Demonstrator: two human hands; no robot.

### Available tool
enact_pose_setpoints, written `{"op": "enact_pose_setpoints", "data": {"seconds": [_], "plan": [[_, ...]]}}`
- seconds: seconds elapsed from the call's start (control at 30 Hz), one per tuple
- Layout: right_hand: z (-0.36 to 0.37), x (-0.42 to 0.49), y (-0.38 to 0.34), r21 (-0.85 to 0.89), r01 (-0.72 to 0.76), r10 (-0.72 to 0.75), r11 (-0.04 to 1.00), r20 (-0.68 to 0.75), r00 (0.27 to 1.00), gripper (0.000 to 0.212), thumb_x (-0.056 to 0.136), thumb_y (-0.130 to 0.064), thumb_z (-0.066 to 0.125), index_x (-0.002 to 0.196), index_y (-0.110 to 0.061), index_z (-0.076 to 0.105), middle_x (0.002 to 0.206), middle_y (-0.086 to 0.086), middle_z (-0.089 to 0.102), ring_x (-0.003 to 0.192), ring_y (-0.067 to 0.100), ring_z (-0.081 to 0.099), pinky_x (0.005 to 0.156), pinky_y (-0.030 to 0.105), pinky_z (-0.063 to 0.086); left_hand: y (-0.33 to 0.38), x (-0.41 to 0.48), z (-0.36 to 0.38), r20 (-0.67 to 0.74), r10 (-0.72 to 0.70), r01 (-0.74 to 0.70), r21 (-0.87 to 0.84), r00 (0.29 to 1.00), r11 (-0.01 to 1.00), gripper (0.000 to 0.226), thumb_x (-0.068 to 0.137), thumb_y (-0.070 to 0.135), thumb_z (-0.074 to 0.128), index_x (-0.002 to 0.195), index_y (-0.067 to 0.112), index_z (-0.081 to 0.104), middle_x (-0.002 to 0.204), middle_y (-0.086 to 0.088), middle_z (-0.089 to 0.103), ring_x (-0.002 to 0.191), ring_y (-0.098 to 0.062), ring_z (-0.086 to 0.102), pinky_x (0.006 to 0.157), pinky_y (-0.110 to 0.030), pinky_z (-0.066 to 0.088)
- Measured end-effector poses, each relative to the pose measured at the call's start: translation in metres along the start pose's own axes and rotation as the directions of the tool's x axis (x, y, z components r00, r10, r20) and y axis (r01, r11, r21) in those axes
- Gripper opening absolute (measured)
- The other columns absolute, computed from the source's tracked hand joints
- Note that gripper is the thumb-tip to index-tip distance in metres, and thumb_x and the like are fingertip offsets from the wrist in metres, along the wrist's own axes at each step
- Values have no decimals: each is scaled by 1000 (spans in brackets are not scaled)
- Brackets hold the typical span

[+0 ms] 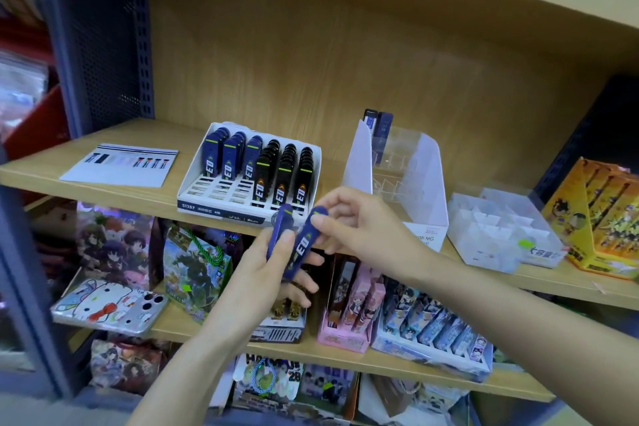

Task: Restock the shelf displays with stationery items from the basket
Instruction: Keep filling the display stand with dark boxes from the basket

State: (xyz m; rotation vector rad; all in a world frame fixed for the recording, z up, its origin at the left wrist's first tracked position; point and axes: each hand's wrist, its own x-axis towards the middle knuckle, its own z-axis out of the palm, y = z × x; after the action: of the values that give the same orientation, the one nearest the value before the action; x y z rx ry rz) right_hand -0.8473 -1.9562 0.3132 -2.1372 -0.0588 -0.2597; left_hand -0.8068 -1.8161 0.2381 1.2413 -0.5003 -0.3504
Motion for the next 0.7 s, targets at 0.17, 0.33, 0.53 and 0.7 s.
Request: {"op": "enact_pose_setpoints", "data": {"seconds": [0.17,0.33,0.53,0.7], "plan": [[0,18,-25,33,137,-129,990,-182,975,5,93,-8,57,96,-12,55,82,7,66,67,8,67,65,20,54,7,-5,-21,-196,-47,58,52,980,997,35,102,33,32,96,0,40,64,-11,54,32,-16,44,30,-20,31],[19,59,-45,-68,251,-260,966,-280,924,11,91,-6,59,91,-17,57,80,5,64,69,13,66,69,24,56,17,-13,-47,-259,34,14,183,965,983,25,102,24,35,87,5,41,63,0,55,38,-18,42,34,-22,30],[41,108,-45,-408,251,-376,878,-261,889,5,90,-14,60,92,-14,65,77,-9,58,66,-2,51,68,7,41,27,-20,-73,-328,90,-25,198,940,980,25,102,22,36,85,5,44,57,0,46,39,-14,34,35,-19,24],[41,129,-38,-582,165,-300,796,-143,943,5,91,-17,60,91,-18,65,71,-11,55,71,9,54,78,27,49,34,-25,-83,-348,103,-33,199,932,979,27,102,22,37,87,1,45,59,-8,46,40,-16,33,34,-19,25]]}}
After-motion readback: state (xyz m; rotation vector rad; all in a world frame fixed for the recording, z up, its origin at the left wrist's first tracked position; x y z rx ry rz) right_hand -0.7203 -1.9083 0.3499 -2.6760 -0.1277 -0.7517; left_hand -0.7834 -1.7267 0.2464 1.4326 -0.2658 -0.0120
